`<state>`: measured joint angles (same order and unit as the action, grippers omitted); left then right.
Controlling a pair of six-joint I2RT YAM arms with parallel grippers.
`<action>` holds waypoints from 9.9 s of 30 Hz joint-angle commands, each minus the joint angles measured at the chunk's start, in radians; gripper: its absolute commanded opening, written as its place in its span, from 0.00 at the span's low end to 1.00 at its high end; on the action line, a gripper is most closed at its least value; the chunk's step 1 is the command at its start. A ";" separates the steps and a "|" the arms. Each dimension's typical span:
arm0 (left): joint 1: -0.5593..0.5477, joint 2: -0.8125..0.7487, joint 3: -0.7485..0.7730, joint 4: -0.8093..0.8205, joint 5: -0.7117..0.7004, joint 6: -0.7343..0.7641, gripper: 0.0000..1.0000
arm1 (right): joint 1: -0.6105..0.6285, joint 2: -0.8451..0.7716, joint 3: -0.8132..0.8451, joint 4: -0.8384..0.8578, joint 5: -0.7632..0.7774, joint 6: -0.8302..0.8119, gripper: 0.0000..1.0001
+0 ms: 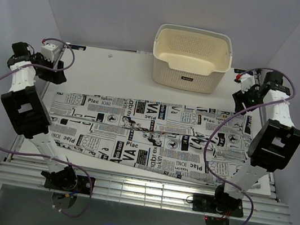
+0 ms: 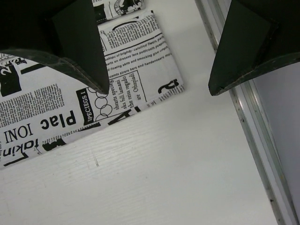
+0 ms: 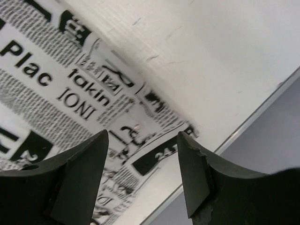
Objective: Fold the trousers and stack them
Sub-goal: Flatten the trousers out, then fold the trousers
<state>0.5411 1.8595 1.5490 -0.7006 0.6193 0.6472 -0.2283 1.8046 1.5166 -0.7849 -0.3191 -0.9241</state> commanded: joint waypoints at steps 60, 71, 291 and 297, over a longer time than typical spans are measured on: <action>0.007 0.409 0.447 -0.399 0.362 0.555 0.88 | -0.066 0.510 0.393 -0.349 -0.003 -0.585 0.67; 0.007 0.495 0.545 -0.551 0.335 0.703 0.88 | -0.065 0.521 0.395 -0.361 0.022 -0.590 0.10; 0.407 -0.318 -0.457 -0.383 -0.092 0.545 0.71 | -0.329 -0.496 -0.621 -0.312 -0.032 -0.526 0.59; 0.329 -0.301 -0.564 -0.215 -0.180 0.430 0.57 | -0.327 -0.469 -0.673 -0.243 0.003 -0.513 0.57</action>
<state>0.8993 1.5528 1.0214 -1.0103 0.4778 1.1358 -0.5560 1.3270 0.8661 -1.0569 -0.3271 -1.4517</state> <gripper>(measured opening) 0.623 0.577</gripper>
